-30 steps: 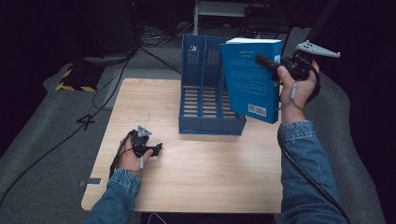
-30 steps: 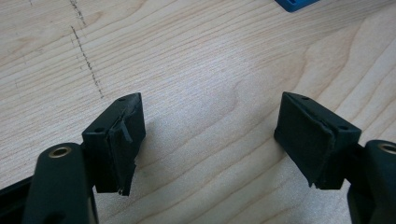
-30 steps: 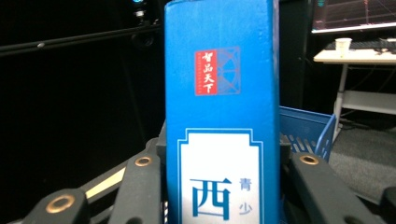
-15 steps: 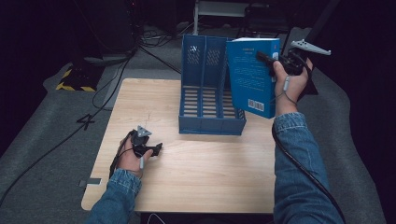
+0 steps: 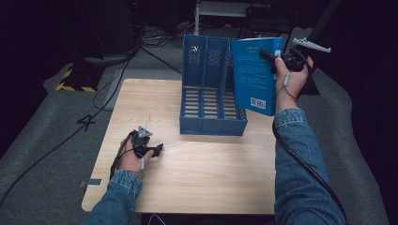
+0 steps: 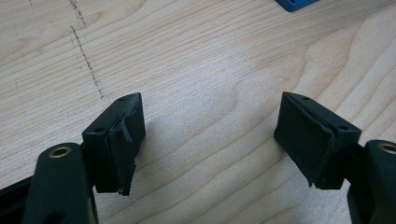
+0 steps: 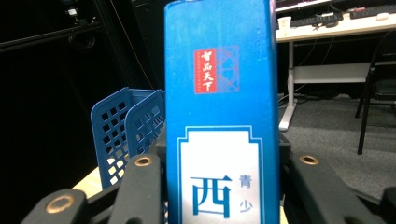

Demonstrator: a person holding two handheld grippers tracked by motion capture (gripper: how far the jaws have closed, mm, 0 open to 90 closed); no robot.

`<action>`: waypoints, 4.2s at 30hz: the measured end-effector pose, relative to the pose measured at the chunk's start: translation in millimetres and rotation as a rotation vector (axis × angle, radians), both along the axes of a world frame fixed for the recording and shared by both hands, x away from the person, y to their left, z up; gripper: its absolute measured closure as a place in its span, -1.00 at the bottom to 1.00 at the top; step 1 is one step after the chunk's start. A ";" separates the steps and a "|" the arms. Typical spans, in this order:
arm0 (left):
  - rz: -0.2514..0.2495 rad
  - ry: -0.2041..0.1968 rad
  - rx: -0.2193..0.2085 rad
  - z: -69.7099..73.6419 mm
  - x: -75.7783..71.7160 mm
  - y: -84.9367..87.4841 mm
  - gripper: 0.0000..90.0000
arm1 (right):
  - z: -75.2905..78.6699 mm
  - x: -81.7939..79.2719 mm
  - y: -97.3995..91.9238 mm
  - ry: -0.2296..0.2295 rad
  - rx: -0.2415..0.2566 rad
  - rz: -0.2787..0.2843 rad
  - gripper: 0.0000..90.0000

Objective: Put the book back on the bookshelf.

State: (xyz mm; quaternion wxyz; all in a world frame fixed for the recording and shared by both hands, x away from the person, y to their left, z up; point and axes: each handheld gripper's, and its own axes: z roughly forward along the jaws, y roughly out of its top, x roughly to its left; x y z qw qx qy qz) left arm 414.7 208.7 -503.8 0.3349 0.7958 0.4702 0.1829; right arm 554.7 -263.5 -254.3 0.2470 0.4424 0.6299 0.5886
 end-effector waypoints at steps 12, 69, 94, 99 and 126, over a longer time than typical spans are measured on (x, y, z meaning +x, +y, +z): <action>-0.001 -0.001 0.000 0.0 0.1 0.1 -0.46 | 3.5 10.6 15.1 0.005 0.079 0.026 0.37; -0.008 0.002 -0.001 0.0 3.2 -1.6 -0.45 | -100.9 28.1 64.7 -0.088 -0.005 -0.002 0.30; -0.011 -0.001 0.001 -0.1 2.9 -1.8 -0.45 | -70.0 12.5 86.0 0.147 -0.262 -0.134 0.36; -0.011 -0.001 0.001 0.0 2.9 -1.8 -0.45 | -62.8 17.6 83.0 0.125 -0.220 -0.143 0.37; -0.016 0.000 -0.001 -0.2 2.4 -1.9 -0.45 | -75.3 35.5 93.8 0.120 -0.210 -0.157 0.13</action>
